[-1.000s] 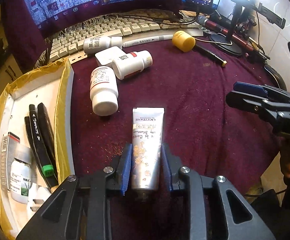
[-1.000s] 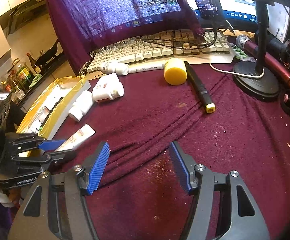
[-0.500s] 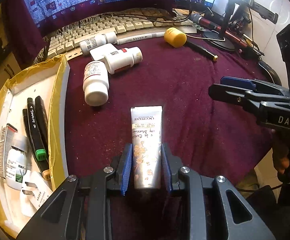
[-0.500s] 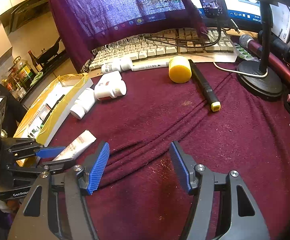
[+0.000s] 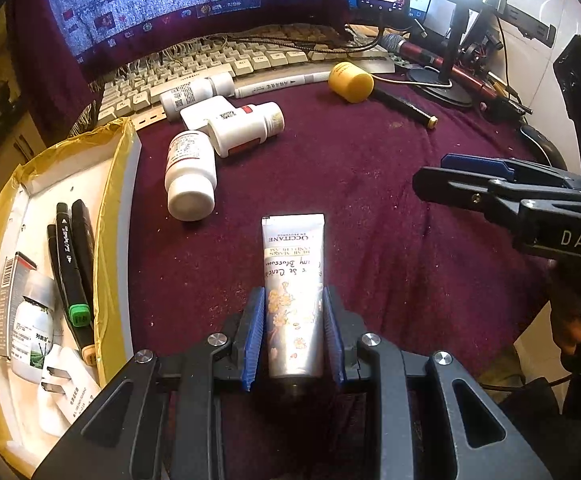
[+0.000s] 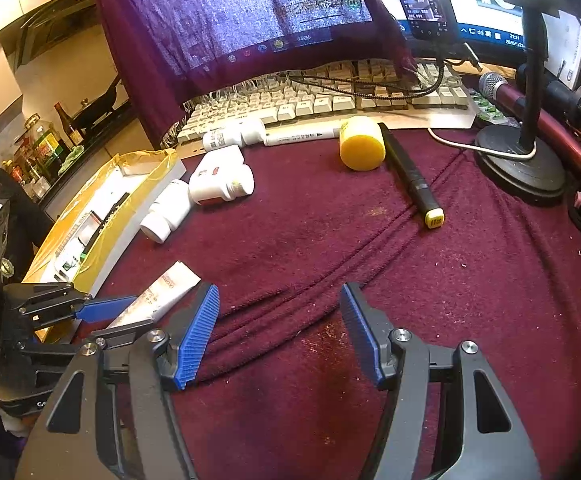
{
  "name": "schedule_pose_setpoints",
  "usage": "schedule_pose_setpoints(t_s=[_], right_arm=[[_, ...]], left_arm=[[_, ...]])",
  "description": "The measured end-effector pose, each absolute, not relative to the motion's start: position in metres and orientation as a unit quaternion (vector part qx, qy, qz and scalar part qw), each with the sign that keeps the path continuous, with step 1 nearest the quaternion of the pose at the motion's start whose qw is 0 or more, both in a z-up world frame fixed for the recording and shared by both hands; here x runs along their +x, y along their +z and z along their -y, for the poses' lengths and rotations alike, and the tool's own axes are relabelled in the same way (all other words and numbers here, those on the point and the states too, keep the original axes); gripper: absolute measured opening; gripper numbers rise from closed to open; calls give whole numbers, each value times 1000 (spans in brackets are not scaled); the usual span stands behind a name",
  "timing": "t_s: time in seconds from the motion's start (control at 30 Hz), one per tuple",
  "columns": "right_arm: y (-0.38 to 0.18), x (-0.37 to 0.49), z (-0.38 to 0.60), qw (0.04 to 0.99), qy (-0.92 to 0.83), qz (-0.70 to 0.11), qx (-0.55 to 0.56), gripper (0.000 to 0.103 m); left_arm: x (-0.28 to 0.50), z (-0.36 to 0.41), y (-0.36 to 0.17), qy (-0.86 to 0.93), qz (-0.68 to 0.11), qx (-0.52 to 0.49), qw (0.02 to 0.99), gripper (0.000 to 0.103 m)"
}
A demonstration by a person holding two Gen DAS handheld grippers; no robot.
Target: Organize objects
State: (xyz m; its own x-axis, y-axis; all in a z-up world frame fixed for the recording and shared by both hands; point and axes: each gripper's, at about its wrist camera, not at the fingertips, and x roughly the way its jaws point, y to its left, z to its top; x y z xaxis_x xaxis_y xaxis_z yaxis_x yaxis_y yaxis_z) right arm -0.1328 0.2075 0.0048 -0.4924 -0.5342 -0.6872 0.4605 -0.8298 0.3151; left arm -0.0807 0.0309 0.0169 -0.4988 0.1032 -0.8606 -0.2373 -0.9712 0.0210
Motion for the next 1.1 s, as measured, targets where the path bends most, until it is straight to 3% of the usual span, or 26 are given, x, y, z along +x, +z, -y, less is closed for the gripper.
schedule_pose_setpoints(t_s=[1.1], right_arm=[[17,-111,-176,306,-854,8,420,62]], left_arm=[[-68,-12,18,884,-21,-459,83,25]])
